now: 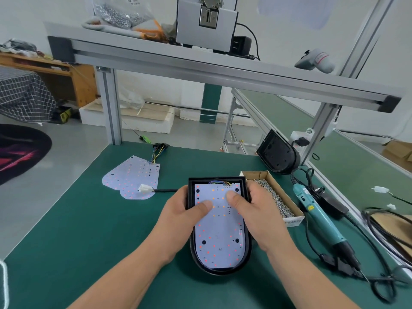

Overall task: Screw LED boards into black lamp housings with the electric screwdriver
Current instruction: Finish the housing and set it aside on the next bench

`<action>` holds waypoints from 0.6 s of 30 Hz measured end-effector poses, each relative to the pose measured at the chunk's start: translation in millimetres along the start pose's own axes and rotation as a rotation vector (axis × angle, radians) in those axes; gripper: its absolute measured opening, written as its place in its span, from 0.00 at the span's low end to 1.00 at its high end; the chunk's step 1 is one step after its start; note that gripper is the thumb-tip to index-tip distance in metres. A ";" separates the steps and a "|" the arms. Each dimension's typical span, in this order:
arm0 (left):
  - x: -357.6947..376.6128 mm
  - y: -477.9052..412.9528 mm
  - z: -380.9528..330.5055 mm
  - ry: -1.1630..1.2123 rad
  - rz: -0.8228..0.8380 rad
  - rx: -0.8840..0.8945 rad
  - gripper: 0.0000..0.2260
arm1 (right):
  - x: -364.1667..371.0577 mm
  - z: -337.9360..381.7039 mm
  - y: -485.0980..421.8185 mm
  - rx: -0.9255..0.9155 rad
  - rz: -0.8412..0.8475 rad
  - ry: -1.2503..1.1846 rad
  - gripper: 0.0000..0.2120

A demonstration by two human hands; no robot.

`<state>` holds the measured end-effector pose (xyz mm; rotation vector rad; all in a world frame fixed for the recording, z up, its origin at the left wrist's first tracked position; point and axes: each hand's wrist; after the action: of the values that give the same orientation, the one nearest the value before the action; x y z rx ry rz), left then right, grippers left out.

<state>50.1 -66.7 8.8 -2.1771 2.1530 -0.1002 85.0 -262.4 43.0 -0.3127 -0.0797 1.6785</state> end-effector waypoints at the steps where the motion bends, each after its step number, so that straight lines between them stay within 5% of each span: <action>1: 0.3 0.5 0.1 -0.004 0.004 -0.009 0.16 | -0.6 -0.5 -0.1 0.004 -0.005 0.003 0.08; 8: -4.8 -0.4 -6.2 0.012 0.023 -0.072 0.17 | 1.0 -4.6 -0.9 0.053 0.047 -0.083 0.10; 12: -18.5 -8.9 -7.1 0.149 -0.039 -0.185 0.09 | -1.0 -2.3 -2.9 0.042 0.041 -0.102 0.23; 15: -37.5 -20.2 -5.7 0.283 -0.174 -0.253 0.08 | -15.2 -1.9 -9.2 0.015 0.066 0.126 0.10; 18: -53.7 -29.1 -2.5 0.344 -0.280 -0.299 0.10 | -27.0 -4.1 -10.2 0.080 0.368 0.318 0.04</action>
<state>78.1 -12.7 14.7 -2.8102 2.1207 -0.1940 98.6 -288.1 45.7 -0.5552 0.2974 1.9664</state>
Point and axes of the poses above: each hand's wrist, its own y-axis away from the middle knuckle, its own x-axis out of the palm, z = x × y, and after that the axes turned 10 degrees about -y, right-handed
